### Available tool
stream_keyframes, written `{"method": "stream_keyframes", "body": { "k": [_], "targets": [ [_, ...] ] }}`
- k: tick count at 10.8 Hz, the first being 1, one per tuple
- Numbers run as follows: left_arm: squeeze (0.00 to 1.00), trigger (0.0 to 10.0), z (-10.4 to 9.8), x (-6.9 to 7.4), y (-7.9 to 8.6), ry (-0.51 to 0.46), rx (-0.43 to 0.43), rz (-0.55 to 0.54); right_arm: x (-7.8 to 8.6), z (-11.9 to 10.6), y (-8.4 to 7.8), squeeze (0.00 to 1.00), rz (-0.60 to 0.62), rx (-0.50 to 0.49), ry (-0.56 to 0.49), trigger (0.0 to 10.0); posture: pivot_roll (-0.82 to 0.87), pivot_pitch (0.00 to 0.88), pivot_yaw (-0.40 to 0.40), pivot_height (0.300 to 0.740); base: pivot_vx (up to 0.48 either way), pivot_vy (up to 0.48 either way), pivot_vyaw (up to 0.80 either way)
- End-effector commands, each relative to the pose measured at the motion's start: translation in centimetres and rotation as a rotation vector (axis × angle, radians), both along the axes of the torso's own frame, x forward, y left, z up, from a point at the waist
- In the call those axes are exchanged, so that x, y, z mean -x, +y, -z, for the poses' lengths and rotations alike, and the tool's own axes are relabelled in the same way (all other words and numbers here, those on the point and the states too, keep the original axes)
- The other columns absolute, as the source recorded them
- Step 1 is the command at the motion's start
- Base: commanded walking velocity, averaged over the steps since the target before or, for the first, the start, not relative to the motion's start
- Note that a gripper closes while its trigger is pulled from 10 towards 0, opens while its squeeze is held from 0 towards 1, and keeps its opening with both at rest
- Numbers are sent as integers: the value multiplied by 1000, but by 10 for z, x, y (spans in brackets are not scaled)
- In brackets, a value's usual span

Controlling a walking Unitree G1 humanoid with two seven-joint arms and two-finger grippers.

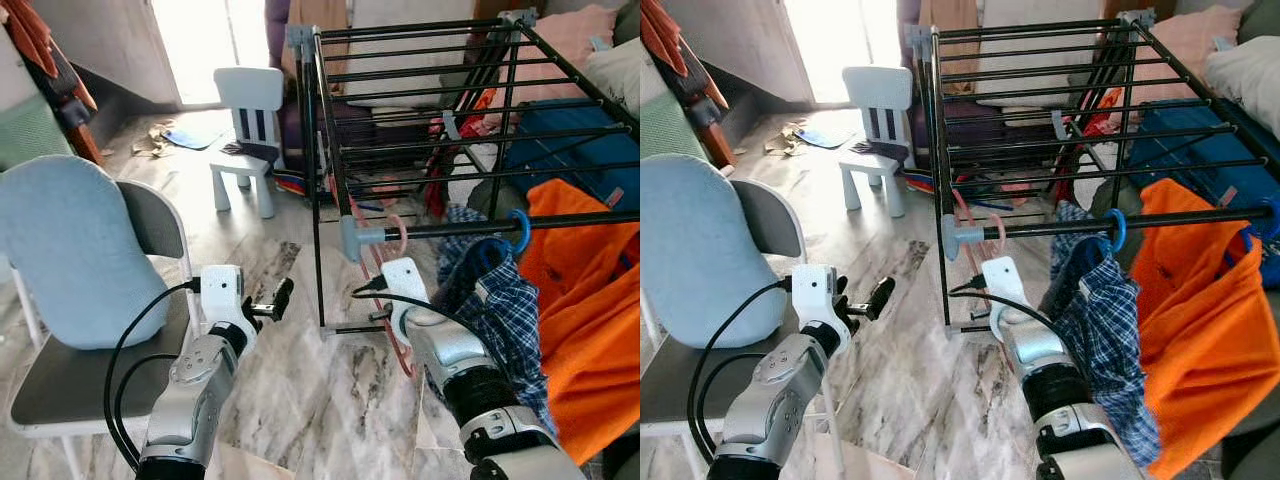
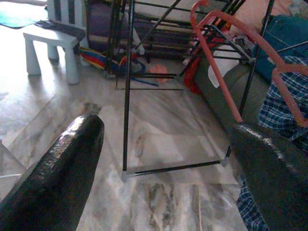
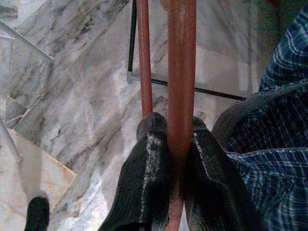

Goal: Hang hanger

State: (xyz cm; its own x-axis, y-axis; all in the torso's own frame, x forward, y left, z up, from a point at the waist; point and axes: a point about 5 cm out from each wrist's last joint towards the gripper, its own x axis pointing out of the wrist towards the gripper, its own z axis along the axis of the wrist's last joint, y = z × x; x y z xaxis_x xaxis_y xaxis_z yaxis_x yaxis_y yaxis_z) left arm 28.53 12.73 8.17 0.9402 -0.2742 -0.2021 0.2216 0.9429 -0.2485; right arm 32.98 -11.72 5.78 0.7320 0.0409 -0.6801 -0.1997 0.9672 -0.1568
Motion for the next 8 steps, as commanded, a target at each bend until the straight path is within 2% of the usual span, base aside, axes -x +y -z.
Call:
{"method": "stream_keyframes", "body": {
  "k": [1,6,8],
  "targets": [
    [0,10000,-2,-1,1,2,-14,11,0,2,0,1000,12,-27,14,10000,-224,0,55,740,0,0,0],
    [0,10000,0,0,0,23,-19,19,-1,4,-3,1000,23,-31,5,10000,-224,0,59,740,0,0,0],
    [0,10000,0,0,0,18,-23,22,-1,0,-4,1000,19,-47,-30,10000,-224,0,59,740,0,0,0]
  ]
}}
